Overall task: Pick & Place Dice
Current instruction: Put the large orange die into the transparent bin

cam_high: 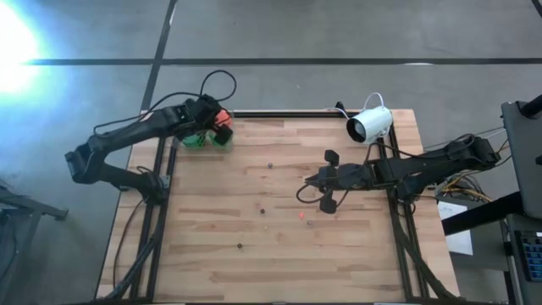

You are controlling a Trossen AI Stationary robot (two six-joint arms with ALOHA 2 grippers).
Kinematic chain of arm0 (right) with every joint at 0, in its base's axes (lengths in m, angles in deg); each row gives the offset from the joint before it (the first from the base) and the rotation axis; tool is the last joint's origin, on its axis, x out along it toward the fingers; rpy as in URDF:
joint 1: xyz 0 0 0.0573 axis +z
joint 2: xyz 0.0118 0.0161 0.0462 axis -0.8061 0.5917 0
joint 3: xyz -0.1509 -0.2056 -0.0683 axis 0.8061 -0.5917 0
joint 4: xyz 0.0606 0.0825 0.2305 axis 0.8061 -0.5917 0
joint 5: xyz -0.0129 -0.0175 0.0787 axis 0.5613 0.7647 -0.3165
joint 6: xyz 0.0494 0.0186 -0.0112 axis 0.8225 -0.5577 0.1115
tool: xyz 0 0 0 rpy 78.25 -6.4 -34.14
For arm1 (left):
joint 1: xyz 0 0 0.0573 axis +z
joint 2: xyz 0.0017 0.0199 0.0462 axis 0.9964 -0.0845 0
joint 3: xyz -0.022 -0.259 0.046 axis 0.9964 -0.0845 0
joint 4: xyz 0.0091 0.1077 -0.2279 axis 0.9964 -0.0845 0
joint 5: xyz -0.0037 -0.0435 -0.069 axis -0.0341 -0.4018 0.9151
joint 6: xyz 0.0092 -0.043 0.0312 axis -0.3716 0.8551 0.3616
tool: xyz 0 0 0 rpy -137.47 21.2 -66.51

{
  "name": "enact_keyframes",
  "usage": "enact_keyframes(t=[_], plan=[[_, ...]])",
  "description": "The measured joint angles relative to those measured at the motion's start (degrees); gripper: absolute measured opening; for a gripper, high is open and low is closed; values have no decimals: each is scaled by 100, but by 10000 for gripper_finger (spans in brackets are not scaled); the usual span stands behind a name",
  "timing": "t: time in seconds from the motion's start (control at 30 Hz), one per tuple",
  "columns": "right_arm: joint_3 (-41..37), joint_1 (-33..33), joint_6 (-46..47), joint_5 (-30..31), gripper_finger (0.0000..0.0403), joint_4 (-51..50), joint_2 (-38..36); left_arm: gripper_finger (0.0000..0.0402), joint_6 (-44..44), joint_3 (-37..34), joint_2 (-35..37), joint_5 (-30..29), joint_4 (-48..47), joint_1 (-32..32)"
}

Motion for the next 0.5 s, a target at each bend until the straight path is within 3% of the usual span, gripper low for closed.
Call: enact_keyframes(t=[0.5], plan=[[0,-2,0,1,27,2,0,399,-40,0,-699,107,30,239]])
